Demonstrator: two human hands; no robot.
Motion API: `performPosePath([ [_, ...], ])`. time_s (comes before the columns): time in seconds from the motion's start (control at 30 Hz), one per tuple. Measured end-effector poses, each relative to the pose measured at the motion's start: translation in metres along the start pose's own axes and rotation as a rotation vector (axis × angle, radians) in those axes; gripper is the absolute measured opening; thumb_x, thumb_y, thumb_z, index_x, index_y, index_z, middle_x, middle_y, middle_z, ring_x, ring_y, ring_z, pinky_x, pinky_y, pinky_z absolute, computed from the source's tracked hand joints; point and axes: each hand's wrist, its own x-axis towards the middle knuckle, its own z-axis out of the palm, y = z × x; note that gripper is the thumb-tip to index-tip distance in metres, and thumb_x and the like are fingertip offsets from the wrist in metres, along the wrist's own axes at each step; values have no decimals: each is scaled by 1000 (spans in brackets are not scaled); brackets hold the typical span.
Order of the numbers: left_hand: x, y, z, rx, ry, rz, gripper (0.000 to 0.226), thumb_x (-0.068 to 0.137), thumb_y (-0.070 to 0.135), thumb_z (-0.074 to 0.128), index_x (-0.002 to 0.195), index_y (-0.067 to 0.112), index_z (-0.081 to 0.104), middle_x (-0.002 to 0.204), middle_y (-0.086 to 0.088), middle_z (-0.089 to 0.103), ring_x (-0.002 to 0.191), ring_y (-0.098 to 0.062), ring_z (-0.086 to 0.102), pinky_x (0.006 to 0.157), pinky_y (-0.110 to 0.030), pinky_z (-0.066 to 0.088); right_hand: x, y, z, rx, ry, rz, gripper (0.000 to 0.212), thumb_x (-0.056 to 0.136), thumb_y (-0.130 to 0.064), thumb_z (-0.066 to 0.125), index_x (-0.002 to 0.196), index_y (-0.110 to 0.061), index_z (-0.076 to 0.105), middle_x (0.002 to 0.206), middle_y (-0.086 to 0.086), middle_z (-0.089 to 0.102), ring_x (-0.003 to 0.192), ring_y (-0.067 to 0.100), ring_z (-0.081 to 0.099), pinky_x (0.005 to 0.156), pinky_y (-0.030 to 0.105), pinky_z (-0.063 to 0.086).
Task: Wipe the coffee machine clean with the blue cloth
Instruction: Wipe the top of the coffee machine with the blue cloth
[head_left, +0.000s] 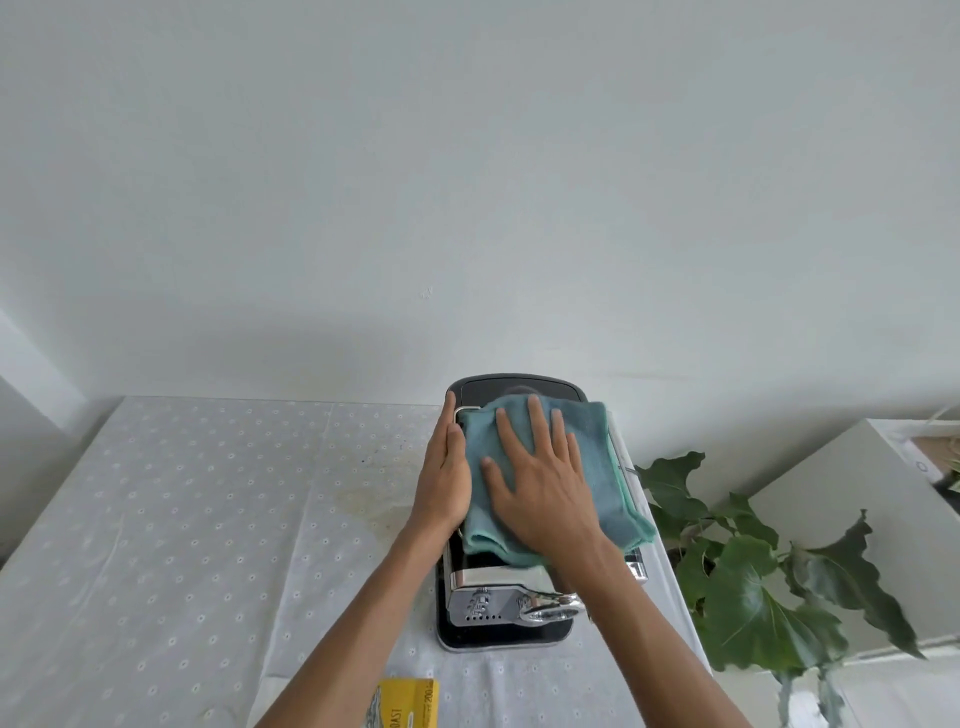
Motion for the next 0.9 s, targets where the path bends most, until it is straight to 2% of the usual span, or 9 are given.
performPosePath([
  [0.07, 0, -1, -1, -11, -8, -6, 47, 109, 27, 18, 156, 31, 19, 160, 20, 18, 137, 12, 18, 110, -11, 13, 15, -3, -3, -11, 14, 11, 66, 107, -51, 27, 164, -26, 4, 172, 9, -13, 158, 35, -11, 129, 48, 0],
  [0.13, -1, -2, -1, -20, -10, -2, 47, 109, 26, 18, 156, 32, 20, 160, 20, 19, 140, 9, 18, 111, -12, 14, 7, -2, -2, -8, 1, -17, 67, 107, -52, 24, 164, -27, 1, 171, 8, -17, 157, 35, -14, 129, 47, -3],
  [0.27, -2, -2, -1, -33, -3, 5, 47, 109, 25, 19, 155, 33, 22, 158, 22, 22, 139, 8, 21, 111, -13, 15, -34, 9, 2, -36, -40, -92, 78, 94, -66, 3, 163, -32, -3, 169, 2, -25, 155, 30, -23, 124, 39, -12],
  [0.43, 1, -5, -2, -32, -5, 21, 47, 109, 25, 19, 156, 29, 22, 160, 18, 21, 144, 6, 20, 112, -12, 15, -3, -1, -2, -12, 1, 0, 68, 105, -53, 26, 164, -28, 2, 171, 9, -17, 158, 32, -15, 128, 44, -5],
  [0.6, 0, -5, -2, -34, -8, 21, 47, 109, 28, 19, 155, 33, 24, 158, 21, 23, 143, 5, 22, 121, -24, 17, -30, 5, 2, -48, -22, -63, 83, 93, -63, -1, 164, -22, -3, 169, 9, -22, 155, 30, -26, 128, 42, -9],
  [0.63, 1, -5, -2, -37, -13, 21, 47, 109, 28, 19, 155, 34, 24, 158, 22, 24, 143, 5, 22, 120, -24, 16, -28, 6, 0, -34, -14, -92, 82, 94, -61, 1, 164, -20, 0, 170, 9, -20, 155, 29, -25, 128, 43, -8],
  [0.73, 2, -10, -2, -79, -25, 14, 46, 109, 28, 19, 154, 34, 25, 159, 21, 24, 144, 4, 22, 121, -26, 17, -19, 6, -4, 16, 53, -230, 63, 106, -42, 25, 164, -25, 10, 173, 6, -4, 158, 26, -15, 129, 46, -2],
  [0.8, 5, -14, -3, -140, -32, -3, 46, 109, 28, 21, 154, 35, 25, 159, 20, 25, 144, 3, 24, 122, -31, 18, -19, 5, -2, -35, 1, -297, 59, 107, -42, 20, 164, -32, 10, 173, 4, 6, 159, 25, -10, 129, 48, 1],
  [0.9, 7, -19, -4, -260, -83, -23, 46, 108, 34, 24, 153, 39, 22, 159, 19, 23, 144, 2, 24, 123, -35, 19, -12, 1, 0, -89, -36, -258, 64, 101, -49, 5, 163, -36, 10, 173, 2, 8, 159, 28, -8, 128, 46, -6],
])
